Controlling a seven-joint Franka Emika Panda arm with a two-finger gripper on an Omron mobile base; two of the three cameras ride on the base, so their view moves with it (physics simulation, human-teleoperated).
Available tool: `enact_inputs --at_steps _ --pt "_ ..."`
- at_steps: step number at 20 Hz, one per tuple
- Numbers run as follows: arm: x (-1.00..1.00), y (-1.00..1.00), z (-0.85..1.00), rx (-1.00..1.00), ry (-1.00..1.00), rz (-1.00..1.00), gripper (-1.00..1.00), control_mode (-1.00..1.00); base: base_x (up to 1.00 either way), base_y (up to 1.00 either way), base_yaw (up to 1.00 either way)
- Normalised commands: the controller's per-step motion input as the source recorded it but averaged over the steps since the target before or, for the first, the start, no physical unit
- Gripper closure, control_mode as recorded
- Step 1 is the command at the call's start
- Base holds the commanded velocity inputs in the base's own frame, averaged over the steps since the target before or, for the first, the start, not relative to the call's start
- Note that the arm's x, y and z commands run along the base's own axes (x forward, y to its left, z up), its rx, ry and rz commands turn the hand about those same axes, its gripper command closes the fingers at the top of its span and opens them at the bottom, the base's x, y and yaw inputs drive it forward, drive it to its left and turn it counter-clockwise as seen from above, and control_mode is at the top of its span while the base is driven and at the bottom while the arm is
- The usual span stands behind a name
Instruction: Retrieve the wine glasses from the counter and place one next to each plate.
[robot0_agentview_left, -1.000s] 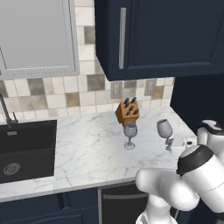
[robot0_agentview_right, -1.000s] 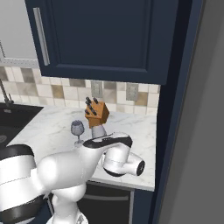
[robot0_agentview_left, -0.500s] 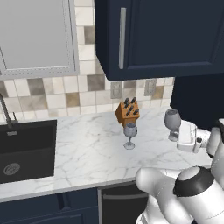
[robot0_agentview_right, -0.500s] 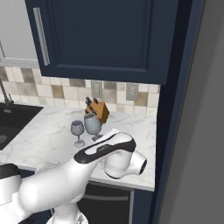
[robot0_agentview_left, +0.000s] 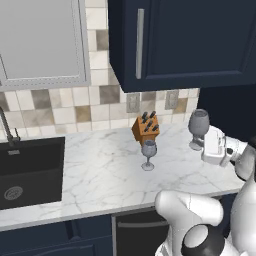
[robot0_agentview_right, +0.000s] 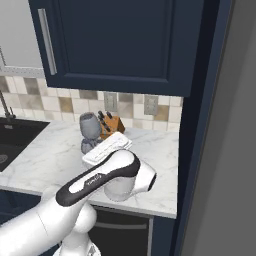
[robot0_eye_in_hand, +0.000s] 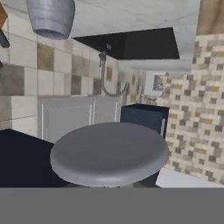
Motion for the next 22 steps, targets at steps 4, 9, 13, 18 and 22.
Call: enact_inputs --at_steps 4,9,13,18,22 --pt "-0.44 0.51 0.61 0.22 0.0 0.0 1.0 -1.0 0.0 0.0 0.0" --pt "-0.73 0.23 0.34 0.26 -0.06 0.01 1.0 -1.0 0.0 0.0 0.0" --pt "-0.74 0.25 0.21 0.11 -0.18 0.0 1.0 -1.0 0.0 0.0 0.0" --pt "-0.46 0.19 0.33 0.03 -0.12 0.0 1.0 1.0 -0.13 0.07 0.0" --pt "0.0 0.0 0.0 0.0 0.0 0.0 1.0 1.0 -0.55 0.42 0.0"
